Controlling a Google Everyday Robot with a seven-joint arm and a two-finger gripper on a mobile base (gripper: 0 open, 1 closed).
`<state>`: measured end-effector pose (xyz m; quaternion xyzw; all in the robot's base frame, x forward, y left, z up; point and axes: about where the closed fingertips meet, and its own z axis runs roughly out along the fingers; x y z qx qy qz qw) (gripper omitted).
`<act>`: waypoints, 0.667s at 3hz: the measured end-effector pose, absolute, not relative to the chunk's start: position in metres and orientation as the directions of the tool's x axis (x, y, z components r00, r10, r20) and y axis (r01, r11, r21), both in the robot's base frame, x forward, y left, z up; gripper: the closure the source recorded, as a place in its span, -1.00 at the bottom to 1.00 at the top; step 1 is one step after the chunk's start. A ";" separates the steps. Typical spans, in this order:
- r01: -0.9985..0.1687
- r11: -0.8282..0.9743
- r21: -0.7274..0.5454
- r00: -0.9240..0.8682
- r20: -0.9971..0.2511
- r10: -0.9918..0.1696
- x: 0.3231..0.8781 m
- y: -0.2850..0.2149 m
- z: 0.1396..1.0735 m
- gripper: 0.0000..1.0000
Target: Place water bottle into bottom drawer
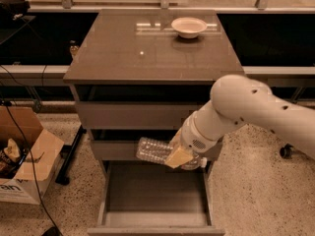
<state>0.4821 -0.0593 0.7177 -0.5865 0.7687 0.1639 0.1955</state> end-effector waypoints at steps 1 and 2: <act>-0.938 0.333 0.098 -0.336 -0.495 -0.801 0.492 -0.057 0.629 1.00; -0.927 0.364 0.086 -0.351 -0.538 -0.767 0.508 -0.050 0.615 1.00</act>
Offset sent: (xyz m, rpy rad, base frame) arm 0.0051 0.0016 -0.0728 0.0161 0.0645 -0.0606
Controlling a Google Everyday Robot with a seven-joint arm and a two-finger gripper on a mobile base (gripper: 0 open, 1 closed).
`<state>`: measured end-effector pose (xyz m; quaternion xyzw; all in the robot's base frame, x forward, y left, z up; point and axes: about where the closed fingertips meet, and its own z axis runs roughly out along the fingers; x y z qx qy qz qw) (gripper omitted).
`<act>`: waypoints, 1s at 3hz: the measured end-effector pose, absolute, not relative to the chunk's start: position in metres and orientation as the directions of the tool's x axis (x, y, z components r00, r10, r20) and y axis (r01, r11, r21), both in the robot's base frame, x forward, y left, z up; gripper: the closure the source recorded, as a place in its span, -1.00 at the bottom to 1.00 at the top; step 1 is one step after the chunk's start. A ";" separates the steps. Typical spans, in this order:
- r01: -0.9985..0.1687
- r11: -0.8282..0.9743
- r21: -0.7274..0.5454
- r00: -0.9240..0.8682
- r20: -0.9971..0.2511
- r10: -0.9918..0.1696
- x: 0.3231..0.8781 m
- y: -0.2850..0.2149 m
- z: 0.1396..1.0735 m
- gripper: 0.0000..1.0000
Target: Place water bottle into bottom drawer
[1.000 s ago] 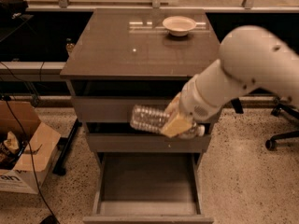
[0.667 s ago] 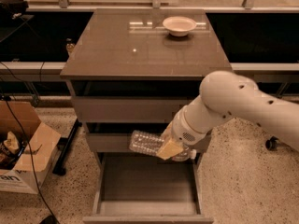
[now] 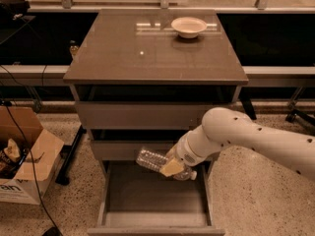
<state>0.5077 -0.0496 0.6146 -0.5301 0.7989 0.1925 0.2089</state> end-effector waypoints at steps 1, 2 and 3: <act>-0.931 0.359 0.068 -0.349 -0.455 -0.819 0.510 -0.054 0.611 1.00; -0.927 0.361 0.100 -0.372 -0.334 -0.866 0.516 -0.065 0.575 1.00; -0.919 0.368 0.141 -0.393 -0.271 -0.878 0.524 -0.079 0.533 1.00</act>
Offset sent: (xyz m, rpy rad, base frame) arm 0.0151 -0.0347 -0.0920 -0.3469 0.2147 0.0341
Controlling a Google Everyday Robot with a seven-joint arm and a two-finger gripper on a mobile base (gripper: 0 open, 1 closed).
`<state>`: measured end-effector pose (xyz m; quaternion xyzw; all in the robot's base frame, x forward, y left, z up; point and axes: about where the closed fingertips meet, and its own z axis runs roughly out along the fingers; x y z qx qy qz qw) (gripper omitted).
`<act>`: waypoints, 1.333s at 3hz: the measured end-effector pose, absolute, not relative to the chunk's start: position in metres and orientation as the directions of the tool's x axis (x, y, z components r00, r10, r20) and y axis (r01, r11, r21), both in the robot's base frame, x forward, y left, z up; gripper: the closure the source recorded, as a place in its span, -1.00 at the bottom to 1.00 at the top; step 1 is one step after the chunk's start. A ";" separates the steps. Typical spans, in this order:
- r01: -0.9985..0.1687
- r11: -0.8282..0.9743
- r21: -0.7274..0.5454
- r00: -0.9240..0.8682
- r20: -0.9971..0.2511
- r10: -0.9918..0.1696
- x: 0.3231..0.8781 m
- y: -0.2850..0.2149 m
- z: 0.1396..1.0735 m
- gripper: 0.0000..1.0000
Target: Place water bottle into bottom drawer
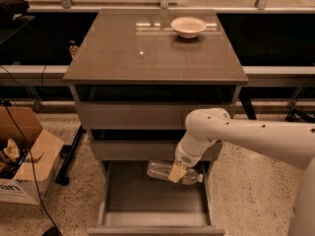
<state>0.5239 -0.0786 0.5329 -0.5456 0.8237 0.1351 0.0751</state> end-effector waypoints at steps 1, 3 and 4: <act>-0.884 0.421 0.202 -0.459 -0.212 -0.863 0.524 -0.104 0.472 1.00; -0.824 0.524 0.214 -0.566 -0.280 -0.776 0.540 -0.131 0.408 1.00; -0.824 0.524 0.214 -0.566 -0.279 -0.776 0.540 -0.130 0.408 1.00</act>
Offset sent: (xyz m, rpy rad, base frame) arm 0.0162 -0.0653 -0.1300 0.0036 0.0824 -0.2023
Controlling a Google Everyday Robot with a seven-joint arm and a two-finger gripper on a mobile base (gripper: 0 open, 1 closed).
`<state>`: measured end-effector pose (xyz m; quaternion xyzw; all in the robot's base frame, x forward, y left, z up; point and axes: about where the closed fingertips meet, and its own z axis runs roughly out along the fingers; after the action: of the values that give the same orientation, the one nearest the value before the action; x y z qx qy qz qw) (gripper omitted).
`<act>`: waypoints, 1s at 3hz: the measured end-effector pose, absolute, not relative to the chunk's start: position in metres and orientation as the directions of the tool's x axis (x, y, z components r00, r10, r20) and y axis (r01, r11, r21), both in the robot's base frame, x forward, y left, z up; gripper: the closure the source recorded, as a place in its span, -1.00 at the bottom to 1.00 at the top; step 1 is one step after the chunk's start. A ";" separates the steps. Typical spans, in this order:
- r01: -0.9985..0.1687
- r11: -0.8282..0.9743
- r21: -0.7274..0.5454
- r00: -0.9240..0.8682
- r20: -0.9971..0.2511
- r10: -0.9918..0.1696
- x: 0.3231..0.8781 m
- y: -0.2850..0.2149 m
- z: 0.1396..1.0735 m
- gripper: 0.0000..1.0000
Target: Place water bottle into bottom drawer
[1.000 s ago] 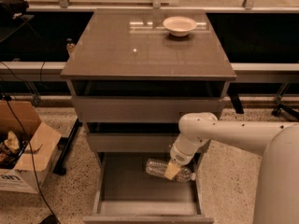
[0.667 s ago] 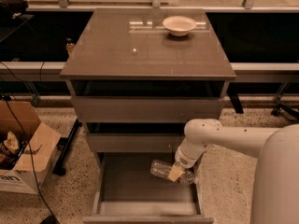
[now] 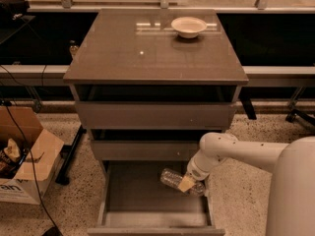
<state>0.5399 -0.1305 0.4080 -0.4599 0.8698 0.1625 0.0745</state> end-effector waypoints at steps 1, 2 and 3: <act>-0.832 0.515 0.208 -0.555 -0.278 -0.784 0.539 -0.113 0.389 1.00; -0.840 0.499 0.214 -0.542 -0.278 -0.793 0.544 -0.092 0.354 1.00; -0.820 0.510 0.262 -0.571 -0.300 -0.764 0.551 -0.069 0.296 1.00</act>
Offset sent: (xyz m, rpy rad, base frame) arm 0.0111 0.0657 -0.1071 0.0063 0.0163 0.0503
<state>0.5508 -0.0692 0.2960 -0.4574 0.8657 0.1898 0.0727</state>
